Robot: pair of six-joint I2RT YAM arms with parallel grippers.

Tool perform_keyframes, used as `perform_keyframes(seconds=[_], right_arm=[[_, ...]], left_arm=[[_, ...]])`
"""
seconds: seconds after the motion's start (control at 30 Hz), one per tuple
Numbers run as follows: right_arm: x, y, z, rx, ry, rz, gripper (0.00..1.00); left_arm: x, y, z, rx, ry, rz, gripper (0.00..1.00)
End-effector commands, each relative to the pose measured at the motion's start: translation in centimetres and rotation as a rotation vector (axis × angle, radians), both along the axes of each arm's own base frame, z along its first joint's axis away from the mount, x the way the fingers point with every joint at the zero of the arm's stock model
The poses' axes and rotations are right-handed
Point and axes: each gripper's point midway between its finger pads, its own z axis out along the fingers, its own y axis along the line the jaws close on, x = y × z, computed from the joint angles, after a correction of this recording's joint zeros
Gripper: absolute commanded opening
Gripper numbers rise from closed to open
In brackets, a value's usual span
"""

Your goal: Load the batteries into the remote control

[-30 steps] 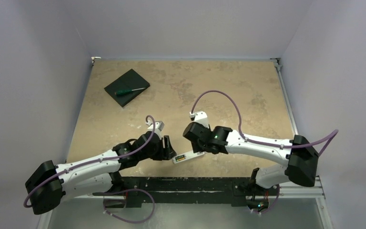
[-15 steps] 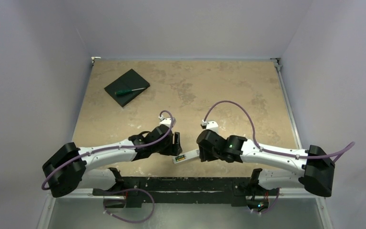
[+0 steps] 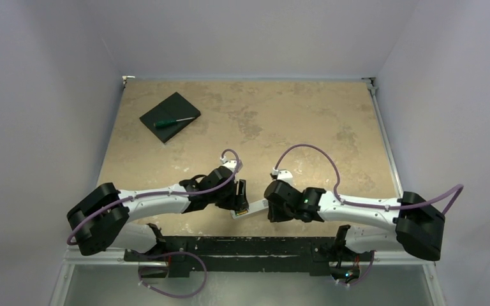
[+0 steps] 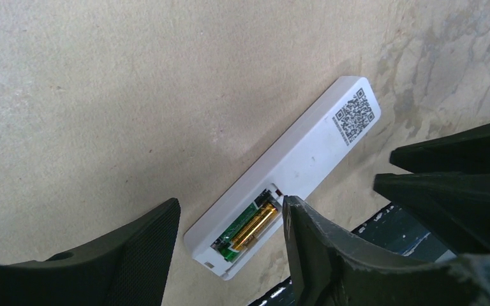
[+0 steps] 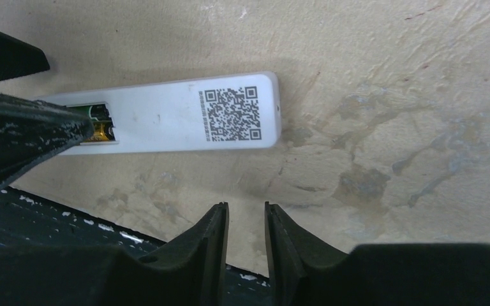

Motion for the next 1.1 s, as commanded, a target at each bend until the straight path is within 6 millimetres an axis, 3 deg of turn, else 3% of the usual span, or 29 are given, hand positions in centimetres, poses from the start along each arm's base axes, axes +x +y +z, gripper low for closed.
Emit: perform_keyframes(seconds=[0.0, 0.37, 0.7, 1.07], right_arm=[[1.0, 1.6, -0.2, 0.051, -0.013, -0.039, 0.32], [3.2, 2.3, -0.1, 0.004, -0.050, -0.073, 0.23], [5.2, 3.5, 0.3, -0.027, -0.079, -0.068, 0.22], [7.6, 5.4, 1.3, -0.064, -0.116, -0.039, 0.21]], left_arm=[[0.2, -1.5, 1.5, -0.080, -0.019, -0.038, 0.56], [-0.9, -1.5, 0.7, -0.113, 0.012, -0.060, 0.51], [-1.9, -0.9, -0.1, -0.135, 0.043, -0.051, 0.50], [-2.5, -0.9, 0.5, -0.192, 0.062, -0.036, 0.51]])
